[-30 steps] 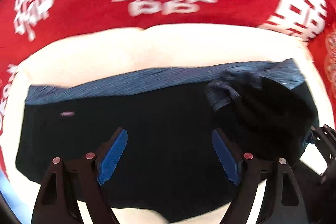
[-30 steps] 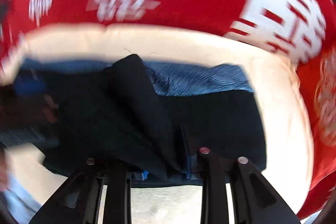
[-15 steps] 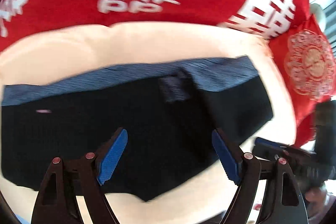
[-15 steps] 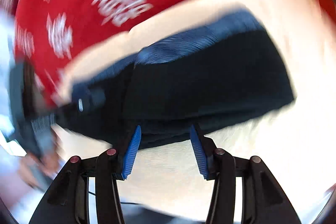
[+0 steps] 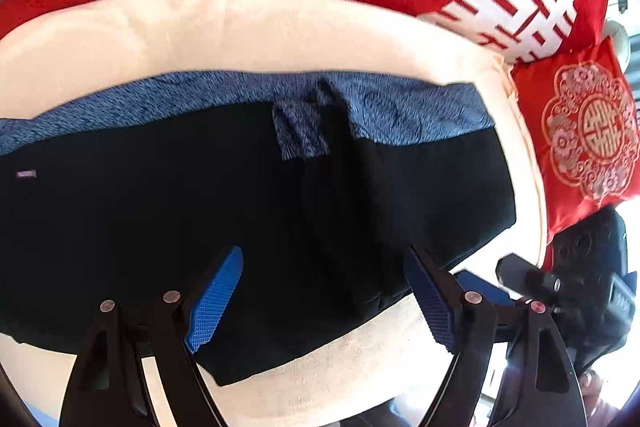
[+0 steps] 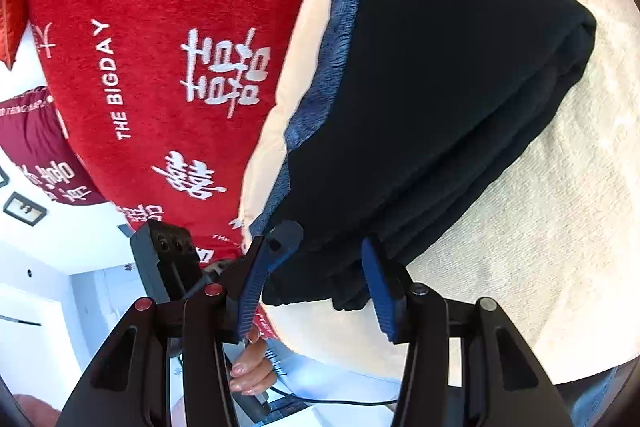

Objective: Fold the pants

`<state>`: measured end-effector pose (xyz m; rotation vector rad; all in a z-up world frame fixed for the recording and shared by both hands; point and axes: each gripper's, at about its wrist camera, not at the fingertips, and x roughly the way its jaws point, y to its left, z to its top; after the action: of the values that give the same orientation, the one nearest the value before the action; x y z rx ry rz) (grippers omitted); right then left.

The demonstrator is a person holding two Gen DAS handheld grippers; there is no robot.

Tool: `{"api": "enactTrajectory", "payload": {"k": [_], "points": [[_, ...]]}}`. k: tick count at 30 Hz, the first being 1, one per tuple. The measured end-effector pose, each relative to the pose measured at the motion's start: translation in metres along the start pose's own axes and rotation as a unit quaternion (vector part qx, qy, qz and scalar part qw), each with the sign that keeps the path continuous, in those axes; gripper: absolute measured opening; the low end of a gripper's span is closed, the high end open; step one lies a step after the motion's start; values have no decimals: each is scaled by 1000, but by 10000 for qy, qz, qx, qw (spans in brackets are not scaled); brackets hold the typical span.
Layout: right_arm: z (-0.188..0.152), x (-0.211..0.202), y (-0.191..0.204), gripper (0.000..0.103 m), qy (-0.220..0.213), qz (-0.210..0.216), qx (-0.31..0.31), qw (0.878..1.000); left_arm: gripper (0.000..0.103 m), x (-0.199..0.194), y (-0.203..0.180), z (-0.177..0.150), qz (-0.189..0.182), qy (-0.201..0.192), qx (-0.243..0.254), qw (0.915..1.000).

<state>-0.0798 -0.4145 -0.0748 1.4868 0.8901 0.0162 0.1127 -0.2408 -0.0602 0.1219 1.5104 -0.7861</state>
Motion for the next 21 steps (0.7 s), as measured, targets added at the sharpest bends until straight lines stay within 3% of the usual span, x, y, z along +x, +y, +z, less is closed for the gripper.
{"api": "enactTrajectory", "payload": {"k": [4,8,10,11,15,17,21], "points": [[17,21,-13,53,135,-273,385,9988,84,17,-3,-7,383,6,176,9991],[15,21,-25,49,38,-82,756,9971,84,14,0,-11,374,-157,109,9991],[18,24,-25,27,-40,-267,724,9970,84,15,3,-9,365,-135,69,9992],[21,26,-23,5,-59,-350,667,9971,84,13,2,-7,372,-138,50,9992],[20,18,9,4,-46,-34,-13,10000,84,-19,-2,-3,563,-481,218,9970],[12,18,20,4,122,-305,-385,9987,84,-33,0,-3,747,-635,339,9946],[0,45,-11,4,544,-832,-124,9950,84,-36,2,3,1013,-681,318,9920]]}}
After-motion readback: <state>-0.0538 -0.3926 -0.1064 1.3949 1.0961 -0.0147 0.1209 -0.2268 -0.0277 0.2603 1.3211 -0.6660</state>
